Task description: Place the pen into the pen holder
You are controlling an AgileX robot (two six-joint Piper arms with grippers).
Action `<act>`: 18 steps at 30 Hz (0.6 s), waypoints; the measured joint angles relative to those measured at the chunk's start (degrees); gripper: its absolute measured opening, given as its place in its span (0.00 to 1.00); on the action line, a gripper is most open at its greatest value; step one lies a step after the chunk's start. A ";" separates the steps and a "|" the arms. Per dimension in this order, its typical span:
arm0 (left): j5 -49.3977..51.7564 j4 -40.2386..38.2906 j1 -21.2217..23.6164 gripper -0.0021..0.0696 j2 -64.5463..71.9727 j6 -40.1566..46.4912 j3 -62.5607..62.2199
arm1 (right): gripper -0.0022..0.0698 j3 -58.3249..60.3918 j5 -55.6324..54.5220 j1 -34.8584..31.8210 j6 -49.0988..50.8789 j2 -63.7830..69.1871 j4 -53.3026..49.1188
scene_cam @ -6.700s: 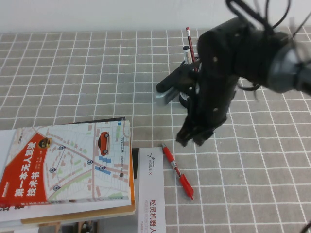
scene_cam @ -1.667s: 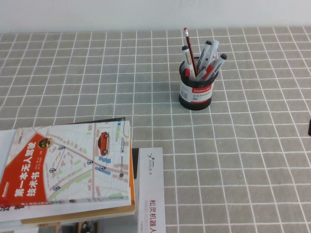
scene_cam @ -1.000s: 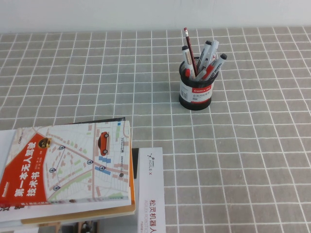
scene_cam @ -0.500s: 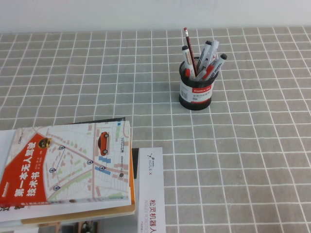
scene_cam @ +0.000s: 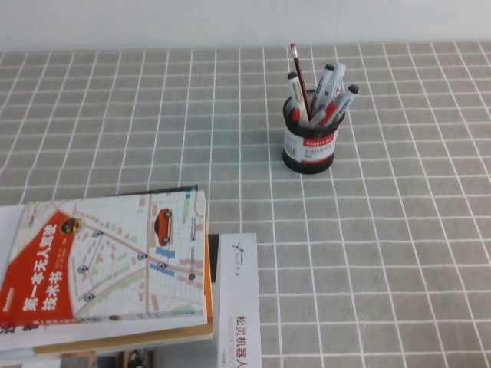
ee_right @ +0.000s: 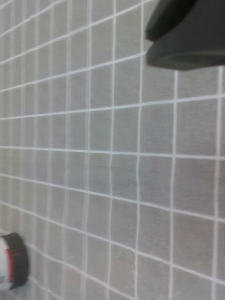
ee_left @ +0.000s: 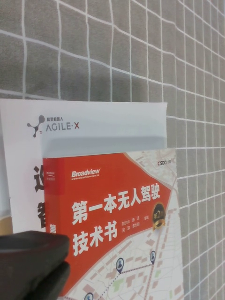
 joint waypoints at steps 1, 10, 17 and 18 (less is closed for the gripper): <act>0.00 0.00 0.00 0.02 0.00 0.00 0.00 | 0.01 0.13 -1.04 0.00 0.00 0.00 0.00; 0.00 0.00 0.00 0.02 0.00 0.00 0.00 | 0.01 0.38 -2.31 -0.03 0.00 -0.13 -4.17; 0.00 0.00 0.00 0.02 0.00 0.00 0.00 | 0.01 0.38 -2.31 0.47 0.00 -0.13 -7.15; 0.00 0.00 0.00 0.02 0.00 0.00 0.00 | 0.01 0.38 -2.31 0.75 0.00 -0.13 -7.29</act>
